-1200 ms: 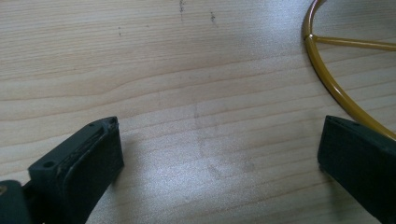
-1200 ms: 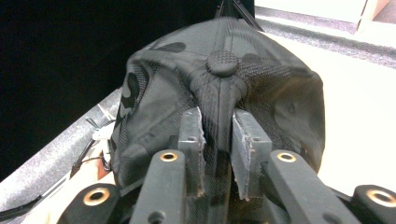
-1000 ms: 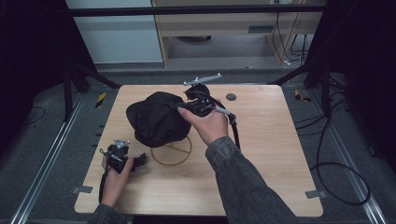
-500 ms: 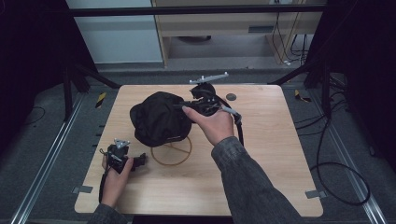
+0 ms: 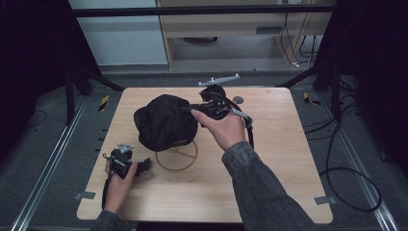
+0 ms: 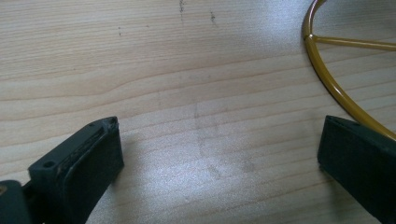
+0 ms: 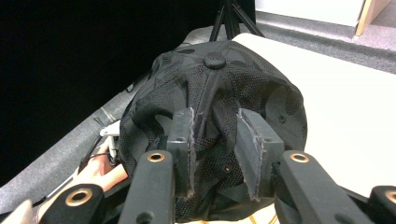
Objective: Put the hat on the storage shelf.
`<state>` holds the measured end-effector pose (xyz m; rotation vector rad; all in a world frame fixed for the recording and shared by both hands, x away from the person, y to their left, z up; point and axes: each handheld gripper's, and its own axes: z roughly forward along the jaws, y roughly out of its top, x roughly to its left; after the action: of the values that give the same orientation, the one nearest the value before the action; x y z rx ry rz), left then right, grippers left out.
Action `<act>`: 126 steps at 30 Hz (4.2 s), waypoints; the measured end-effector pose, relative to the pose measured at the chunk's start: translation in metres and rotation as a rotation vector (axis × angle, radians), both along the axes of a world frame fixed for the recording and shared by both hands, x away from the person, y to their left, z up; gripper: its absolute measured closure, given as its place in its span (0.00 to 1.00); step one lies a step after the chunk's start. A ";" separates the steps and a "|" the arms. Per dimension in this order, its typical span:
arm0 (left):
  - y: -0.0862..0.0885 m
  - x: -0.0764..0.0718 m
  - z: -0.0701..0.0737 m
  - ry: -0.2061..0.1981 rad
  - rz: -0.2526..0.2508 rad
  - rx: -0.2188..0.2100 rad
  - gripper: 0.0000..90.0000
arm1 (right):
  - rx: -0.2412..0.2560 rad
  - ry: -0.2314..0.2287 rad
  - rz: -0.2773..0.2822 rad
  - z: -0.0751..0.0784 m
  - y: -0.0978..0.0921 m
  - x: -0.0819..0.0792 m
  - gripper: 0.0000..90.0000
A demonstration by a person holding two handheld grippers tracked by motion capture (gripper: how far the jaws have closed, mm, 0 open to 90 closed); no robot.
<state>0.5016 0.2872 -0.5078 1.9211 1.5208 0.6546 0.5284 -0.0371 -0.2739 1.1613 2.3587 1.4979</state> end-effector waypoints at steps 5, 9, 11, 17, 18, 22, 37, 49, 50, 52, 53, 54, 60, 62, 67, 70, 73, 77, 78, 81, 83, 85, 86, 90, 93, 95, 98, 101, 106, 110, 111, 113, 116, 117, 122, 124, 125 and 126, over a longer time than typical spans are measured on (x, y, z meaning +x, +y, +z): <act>0.000 0.000 0.000 0.000 0.000 0.000 0.00 | -0.010 -0.013 0.000 0.000 0.000 0.000 0.71; 0.000 0.000 0.000 0.000 0.000 0.000 0.00 | -0.021 -0.021 0.002 0.000 0.000 -0.001 0.66; 0.000 0.000 0.000 0.000 0.000 0.000 0.00 | -0.026 -0.028 0.005 0.000 0.000 -0.002 0.60; 0.000 0.000 0.000 0.000 0.000 0.000 0.00 | -0.044 -0.042 -0.002 0.000 0.000 -0.004 0.46; 0.000 0.000 0.000 0.000 0.000 0.000 0.00 | -0.049 -0.052 -0.008 0.001 -0.001 -0.005 0.42; 0.000 0.000 0.000 0.000 0.000 0.000 0.00 | -0.068 -0.067 -0.013 0.002 -0.003 -0.007 0.34; 0.000 0.000 0.000 0.000 0.000 0.000 0.00 | -0.164 -0.182 -0.052 0.003 -0.017 -0.013 0.09; 0.000 0.000 0.000 -0.001 0.001 -0.001 0.00 | -0.194 -0.240 -0.064 0.007 -0.036 -0.022 0.06; 0.000 0.000 0.000 -0.002 0.001 -0.001 0.00 | -0.190 -0.242 -0.068 0.008 -0.040 -0.024 0.06; 0.000 0.000 0.000 -0.003 0.003 -0.002 0.00 | -0.188 -0.242 -0.076 0.008 -0.044 -0.025 0.06; 0.000 0.000 0.000 -0.003 0.003 -0.002 0.00 | -0.188 -0.242 -0.076 0.008 -0.044 -0.025 0.06; 0.000 0.000 0.000 -0.003 0.004 -0.002 0.00 | -0.190 -0.241 -0.081 0.008 -0.047 -0.026 0.06; 0.000 0.000 0.000 -0.002 0.004 0.000 0.00 | -0.192 -0.246 -0.096 0.009 -0.057 -0.029 0.06; 0.000 0.000 0.000 -0.003 0.004 -0.002 0.00 | -0.190 -0.248 -0.101 0.009 -0.061 -0.031 0.06; 0.000 0.000 0.000 -0.004 0.005 -0.002 0.00 | -0.191 -0.248 -0.123 0.008 -0.071 -0.033 0.07; 0.000 0.000 0.000 -0.004 0.005 -0.001 0.00 | -0.190 -0.246 -0.143 0.005 -0.081 -0.034 0.07; -0.001 0.000 0.000 -0.003 0.006 -0.001 0.00 | -0.190 -0.242 -0.154 0.003 -0.086 -0.036 0.07; -0.001 0.000 0.000 -0.004 0.007 -0.001 0.00 | -0.192 -0.243 -0.171 0.001 -0.096 -0.039 0.07; -0.001 0.000 0.000 -0.004 0.008 -0.001 0.00 | -0.192 -0.242 -0.183 0.000 -0.102 -0.040 0.07; -0.001 0.000 0.000 -0.003 0.008 0.000 0.00 | -0.197 -0.246 -0.188 -0.002 -0.107 -0.042 0.07; -0.001 0.000 0.000 -0.003 0.008 -0.001 0.00 | -0.202 -0.251 -0.198 -0.003 -0.112 -0.044 0.07; -0.001 0.000 0.000 -0.001 0.007 0.002 0.00 | -0.216 -0.256 -0.207 -0.005 -0.117 -0.046 0.07; -0.001 0.000 0.000 0.000 0.007 0.003 0.00 | -0.220 -0.258 -0.214 -0.008 -0.120 -0.047 0.08; -0.001 -0.001 0.000 -0.001 0.009 0.003 0.00 | -0.227 -0.261 -0.219 -0.014 -0.125 -0.049 0.08; -0.001 -0.001 0.000 0.000 0.009 0.004 0.00 | -0.235 -0.257 -0.220 -0.020 -0.128 -0.050 0.08; -0.001 -0.001 0.000 0.000 0.008 0.003 0.00 | -0.240 -0.253 -0.222 -0.023 -0.129 -0.051 0.08; -0.001 -0.001 0.000 -0.001 0.010 0.003 0.00 | -0.242 -0.244 -0.222 -0.029 -0.132 -0.053 0.08; -0.001 -0.001 0.000 0.000 0.010 0.003 0.00 | -0.248 -0.243 -0.225 -0.032 -0.134 -0.054 0.08; -0.001 -0.001 0.000 0.000 0.010 0.003 0.00 | -0.256 -0.225 -0.232 -0.044 -0.140 -0.056 0.08; -0.001 -0.001 0.000 -0.001 0.010 0.003 0.00 | -0.260 -0.207 -0.241 -0.057 -0.144 -0.056 0.08; -0.001 -0.001 0.000 0.000 0.010 0.003 0.00 | -0.264 -0.208 -0.243 -0.060 -0.145 -0.056 0.09; -0.001 -0.001 0.000 0.000 0.009 0.003 0.00 | -0.265 -0.213 -0.248 -0.063 -0.146 -0.057 0.09; -0.001 -0.001 0.000 0.000 0.009 0.004 0.00 | -0.253 -0.193 -0.251 -0.075 -0.149 -0.058 0.09; -0.001 -0.001 0.000 0.000 0.009 0.004 0.00 | -0.251 -0.185 -0.249 -0.079 -0.149 -0.058 0.09; -0.001 -0.001 0.000 0.001 0.010 0.004 0.00 | -0.251 -0.160 -0.253 -0.095 -0.151 -0.058 0.09; -0.001 -0.001 0.000 -0.001 0.010 0.003 0.00 | -0.251 -0.147 -0.256 -0.102 -0.152 -0.059 0.09; -0.001 -0.001 0.000 -0.001 0.010 0.003 0.00 | -0.251 -0.143 -0.254 -0.105 -0.152 -0.059 0.09; -0.001 -0.001 0.000 -0.001 0.010 0.003 0.00 | -0.252 -0.142 -0.252 -0.108 -0.152 -0.059 0.09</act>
<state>0.5008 0.2862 -0.5079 1.9164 1.5307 0.6618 0.4693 -0.1888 -0.3815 1.1928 2.1384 1.1266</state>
